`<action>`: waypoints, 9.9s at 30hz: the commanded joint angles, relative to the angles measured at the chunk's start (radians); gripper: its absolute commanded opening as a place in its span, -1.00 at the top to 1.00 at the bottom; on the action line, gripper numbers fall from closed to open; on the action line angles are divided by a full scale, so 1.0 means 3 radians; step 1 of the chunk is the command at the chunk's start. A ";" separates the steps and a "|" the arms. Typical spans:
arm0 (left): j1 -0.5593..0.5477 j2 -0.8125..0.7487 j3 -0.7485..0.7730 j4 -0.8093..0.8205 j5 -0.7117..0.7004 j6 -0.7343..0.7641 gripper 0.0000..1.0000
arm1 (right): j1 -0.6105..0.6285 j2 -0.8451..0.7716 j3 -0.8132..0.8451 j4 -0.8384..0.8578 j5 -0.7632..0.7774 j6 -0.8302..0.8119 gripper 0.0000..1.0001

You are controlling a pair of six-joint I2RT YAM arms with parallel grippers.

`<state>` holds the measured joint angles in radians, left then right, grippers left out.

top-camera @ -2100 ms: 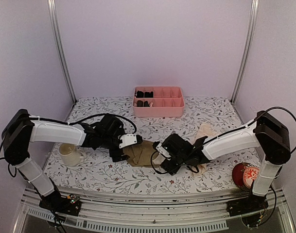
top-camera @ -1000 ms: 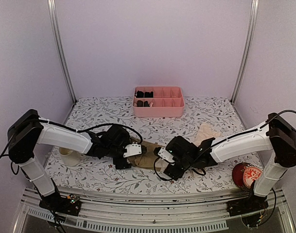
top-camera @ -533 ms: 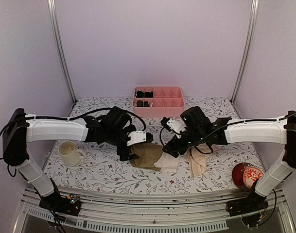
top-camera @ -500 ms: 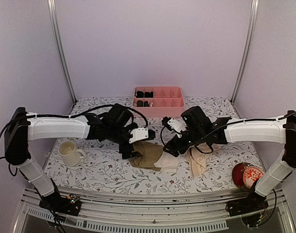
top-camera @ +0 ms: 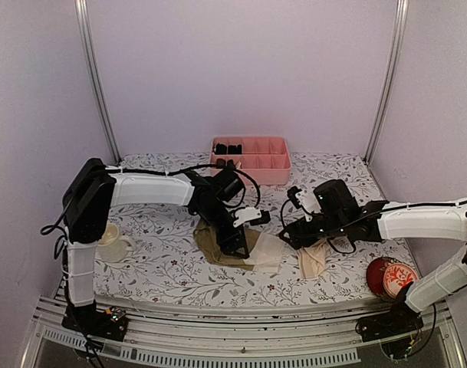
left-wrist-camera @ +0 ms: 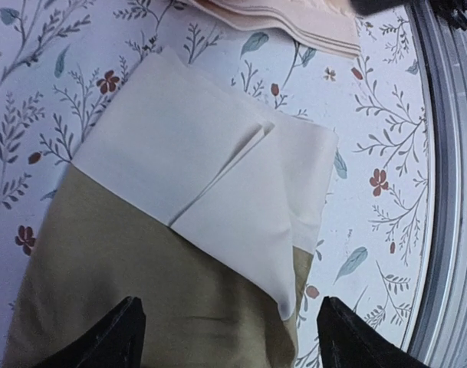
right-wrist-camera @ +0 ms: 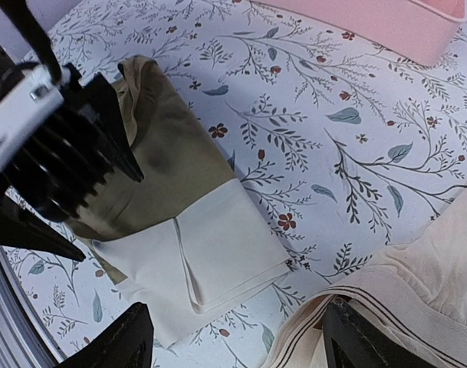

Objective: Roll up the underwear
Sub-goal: Smooth out the underwear at the center of the board, then pick up the underwear from the center of the board.

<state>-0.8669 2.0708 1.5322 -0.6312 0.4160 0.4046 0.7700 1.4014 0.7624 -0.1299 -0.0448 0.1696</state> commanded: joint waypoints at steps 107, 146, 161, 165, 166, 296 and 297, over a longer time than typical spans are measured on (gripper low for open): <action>0.0607 -0.1264 -0.2102 0.2353 -0.1231 0.0050 -0.97 | 0.0969 0.1495 0.1466 -0.0867 0.0284 -0.0668 -0.72; 0.0588 -0.1022 -0.1873 0.1998 -0.0824 0.0032 -0.97 | 0.0972 0.1888 0.2119 -0.1709 -0.0617 -0.2314 -0.76; 0.0306 -0.0616 -0.1697 0.1619 -0.1058 0.0256 -0.97 | 0.1031 0.1935 0.2013 -0.1918 -0.0651 -0.2085 -0.57; 0.0301 -0.0607 -0.1707 0.1614 -0.1049 0.0268 -0.97 | 0.1059 0.1954 0.2013 -0.1943 -0.0592 -0.2079 -0.56; 0.0304 -0.0608 -0.1707 0.1616 -0.1043 0.0268 -0.97 | 0.1067 0.1945 0.2010 -0.1939 -0.0564 -0.2074 -0.56; 0.0469 -0.1452 -0.2193 0.1805 -0.0362 0.0639 -0.97 | 0.1384 0.1463 0.1789 -0.1978 0.1828 -0.0914 0.95; 0.0464 -0.1483 -0.2223 0.1813 -0.0327 0.0676 -0.97 | 0.1366 0.1464 0.1786 -0.1983 0.1878 -0.0896 0.94</action>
<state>-0.7147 1.6737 0.8967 -0.0917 0.2573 0.5499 1.2049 1.8603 1.2709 -0.6964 0.4530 -0.1165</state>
